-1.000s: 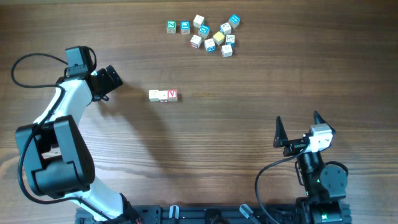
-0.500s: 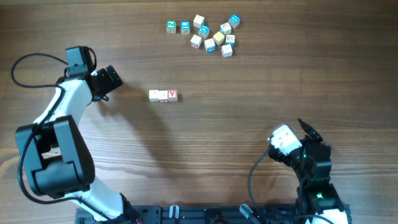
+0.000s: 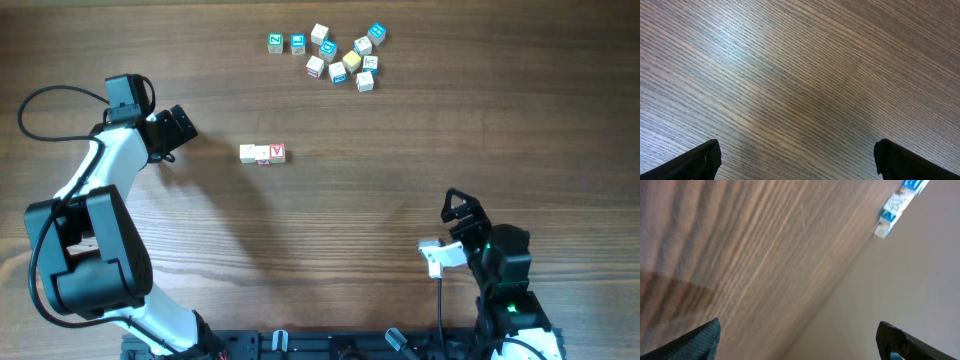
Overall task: Form a horizontal line
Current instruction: 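Raise the right arm and move the right gripper over the cluster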
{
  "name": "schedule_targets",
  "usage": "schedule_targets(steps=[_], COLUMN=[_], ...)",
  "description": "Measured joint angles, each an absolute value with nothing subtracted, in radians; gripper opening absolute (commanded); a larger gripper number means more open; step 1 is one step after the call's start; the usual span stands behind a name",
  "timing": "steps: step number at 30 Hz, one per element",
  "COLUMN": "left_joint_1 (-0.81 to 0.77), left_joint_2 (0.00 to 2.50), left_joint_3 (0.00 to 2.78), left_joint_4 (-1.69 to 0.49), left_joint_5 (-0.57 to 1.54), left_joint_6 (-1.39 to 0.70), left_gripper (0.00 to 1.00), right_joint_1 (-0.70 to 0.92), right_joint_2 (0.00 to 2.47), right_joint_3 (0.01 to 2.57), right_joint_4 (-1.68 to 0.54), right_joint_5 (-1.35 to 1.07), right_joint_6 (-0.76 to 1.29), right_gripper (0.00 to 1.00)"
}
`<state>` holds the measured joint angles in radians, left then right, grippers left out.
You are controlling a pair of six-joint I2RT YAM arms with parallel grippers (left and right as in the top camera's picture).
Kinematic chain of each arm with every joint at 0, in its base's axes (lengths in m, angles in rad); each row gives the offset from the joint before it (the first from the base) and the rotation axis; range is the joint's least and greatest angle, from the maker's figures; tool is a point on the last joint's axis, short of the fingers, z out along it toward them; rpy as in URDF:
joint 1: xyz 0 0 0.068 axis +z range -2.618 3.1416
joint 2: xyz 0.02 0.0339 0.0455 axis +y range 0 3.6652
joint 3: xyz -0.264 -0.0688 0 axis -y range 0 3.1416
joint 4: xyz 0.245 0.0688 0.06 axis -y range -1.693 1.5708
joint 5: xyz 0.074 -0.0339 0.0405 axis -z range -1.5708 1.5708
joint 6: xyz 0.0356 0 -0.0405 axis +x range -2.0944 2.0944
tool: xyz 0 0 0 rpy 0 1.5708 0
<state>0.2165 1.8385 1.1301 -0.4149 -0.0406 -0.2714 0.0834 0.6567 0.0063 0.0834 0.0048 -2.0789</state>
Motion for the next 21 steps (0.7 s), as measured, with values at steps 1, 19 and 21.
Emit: schedule_targets(steps=[1, 19, 21], left_joint_1=[0.216, 0.216, 0.216], left_joint_2=[1.839, 1.839, 1.839], left_joint_3=[1.13, 1.13, 1.13], left_joint_4=[-0.415, -0.415, -0.415], left_joint_5=[-0.041, -0.041, -0.041], left_joint_6=[-0.271, -0.271, -0.271], left_gripper=[1.0, 1.0, 1.0], right_joint_1=[0.083, 0.081, 0.081], right_joint_2=[0.657, 0.658, 0.658], right_joint_3=[0.006, 0.006, 0.006], right_joint_4=[0.115, 0.241, 0.248], right_joint_5=[-0.008, -0.45, -0.528], right_joint_6=[-2.079, -1.205, -1.107], right_gripper=[1.0, 1.0, 1.0])
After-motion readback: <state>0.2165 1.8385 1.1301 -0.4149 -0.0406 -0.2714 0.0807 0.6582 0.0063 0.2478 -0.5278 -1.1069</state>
